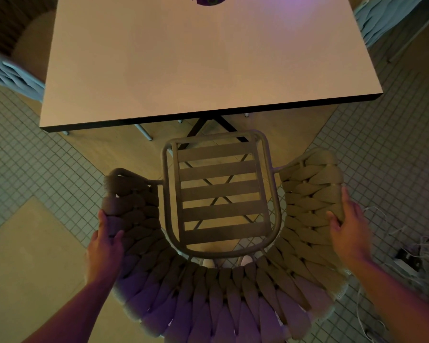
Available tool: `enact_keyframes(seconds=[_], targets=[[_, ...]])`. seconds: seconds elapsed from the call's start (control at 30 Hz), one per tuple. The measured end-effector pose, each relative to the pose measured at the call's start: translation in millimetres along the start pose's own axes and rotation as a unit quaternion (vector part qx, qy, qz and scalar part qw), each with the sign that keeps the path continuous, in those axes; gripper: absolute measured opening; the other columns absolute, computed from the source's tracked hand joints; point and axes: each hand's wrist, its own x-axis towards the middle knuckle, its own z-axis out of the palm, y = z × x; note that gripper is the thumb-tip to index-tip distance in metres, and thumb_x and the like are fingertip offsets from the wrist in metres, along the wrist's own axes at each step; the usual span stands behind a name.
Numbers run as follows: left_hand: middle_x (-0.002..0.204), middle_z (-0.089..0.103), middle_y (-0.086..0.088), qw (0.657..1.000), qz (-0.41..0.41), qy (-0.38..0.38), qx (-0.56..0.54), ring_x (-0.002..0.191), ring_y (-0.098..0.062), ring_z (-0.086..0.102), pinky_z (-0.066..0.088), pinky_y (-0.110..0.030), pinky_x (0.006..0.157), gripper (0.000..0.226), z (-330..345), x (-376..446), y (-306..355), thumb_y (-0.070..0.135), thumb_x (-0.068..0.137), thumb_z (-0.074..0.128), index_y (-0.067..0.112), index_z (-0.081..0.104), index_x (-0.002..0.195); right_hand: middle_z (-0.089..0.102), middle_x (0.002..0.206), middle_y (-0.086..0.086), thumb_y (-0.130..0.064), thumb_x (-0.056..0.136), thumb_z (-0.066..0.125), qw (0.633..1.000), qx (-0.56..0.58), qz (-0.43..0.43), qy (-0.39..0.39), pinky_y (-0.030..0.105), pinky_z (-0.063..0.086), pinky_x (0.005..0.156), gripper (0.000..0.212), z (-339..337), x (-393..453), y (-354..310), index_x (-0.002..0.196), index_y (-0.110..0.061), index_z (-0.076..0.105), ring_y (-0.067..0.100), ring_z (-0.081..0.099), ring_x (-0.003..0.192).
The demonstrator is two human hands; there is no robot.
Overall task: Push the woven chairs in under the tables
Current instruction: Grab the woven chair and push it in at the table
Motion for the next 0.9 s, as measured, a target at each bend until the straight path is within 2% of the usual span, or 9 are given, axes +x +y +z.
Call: enact_keyframes(seconds=[0.13, 0.3, 0.4, 0.5, 0.6, 0.73, 0.9], targets=[[0.108, 0.06, -0.026, 1.0, -0.004, -0.002, -0.009, 0.096, -0.051, 0.058, 0.047, -0.054, 0.077, 0.072, 0, -1, 0, 0.032, 0.091, 0.054, 0.039, 0.012, 0.15, 0.048, 0.13, 0.018, -0.017, 0.091, 0.057, 1.0, 0.009, 0.0, 0.001, 0.047, 0.052, 0.071, 0.073, 1, -1, 1, 0.152, -0.029, 0.017, 0.037, 0.059, 0.1], [0.118, 0.057, -0.026, 1.0, -0.009, -0.01, -0.007, 0.102, -0.052, 0.056, 0.046, -0.055, 0.08, 0.072, -4, -3, 3, 0.033, 0.092, 0.053, 0.036, 0.012, 0.15, 0.046, 0.132, 0.017, -0.019, 0.091, 0.057, 1.0, 0.004, 0.011, -0.005, 0.047, 0.053, 0.07, 0.074, 1, 0, 0, 0.151, -0.031, 0.015, 0.038, 0.06, 0.096], [0.127, 0.047, -0.024, 1.0, 0.009, 0.004, 0.01, 0.111, -0.051, 0.049, 0.042, -0.058, 0.086, 0.071, -7, -7, 14, 0.032, 0.089, 0.057, 0.029, 0.019, 0.149, 0.044, 0.133, 0.016, -0.022, 0.093, 0.054, 0.999, 0.027, 0.023, -0.017, 0.049, 0.053, 0.076, 0.072, 1, 0, -3, 0.152, -0.031, 0.014, 0.036, 0.058, 0.101], [0.136, 0.042, -0.018, 0.996, 0.066, 0.021, 0.047, 0.122, -0.045, 0.041, 0.034, -0.06, 0.099, 0.065, -12, -14, 43, 0.037, 0.087, 0.059, 0.023, 0.031, 0.144, 0.04, 0.139, 0.014, -0.029, 0.095, 0.049, 0.995, 0.068, 0.063, -0.028, 0.048, 0.049, 0.089, 0.065, -5, -5, -7, 0.151, -0.028, 0.017, 0.034, 0.051, 0.117], [0.134, 0.048, -0.014, 0.991, 0.128, -0.038, 0.009, 0.122, -0.036, 0.046, 0.041, -0.054, 0.097, 0.06, -11, -28, 85, 0.038, 0.087, 0.059, 0.018, 0.041, 0.141, 0.042, 0.14, 0.013, -0.031, 0.095, 0.049, 0.992, 0.105, 0.069, -0.012, 0.043, 0.042, 0.098, 0.056, -15, -19, -10, 0.147, -0.019, 0.03, 0.031, 0.046, 0.126], [0.136, 0.05, -0.011, 0.967, 0.201, -0.148, -0.053, 0.118, -0.03, 0.053, 0.046, -0.046, 0.096, 0.06, -2, -64, 155, 0.041, 0.088, 0.058, 0.017, 0.043, 0.141, 0.047, 0.138, 0.008, -0.038, 0.096, 0.045, 0.988, 0.123, 0.085, -0.037, 0.039, 0.043, 0.097, 0.052, -36, -40, -2, 0.144, -0.02, 0.037, 0.026, 0.049, 0.124], [0.138, 0.047, -0.006, 0.938, 0.283, -0.191, -0.065, 0.123, -0.024, 0.05, 0.045, -0.04, 0.098, 0.062, 18, -121, 262, 0.046, 0.088, 0.057, 0.022, 0.041, 0.142, 0.046, 0.144, 0.004, -0.046, 0.095, 0.042, 0.988, 0.13, 0.071, -0.048, 0.03, 0.036, 0.1, 0.056, -67, -41, 27, 0.144, -0.019, 0.038, 0.019, 0.044, 0.13]])
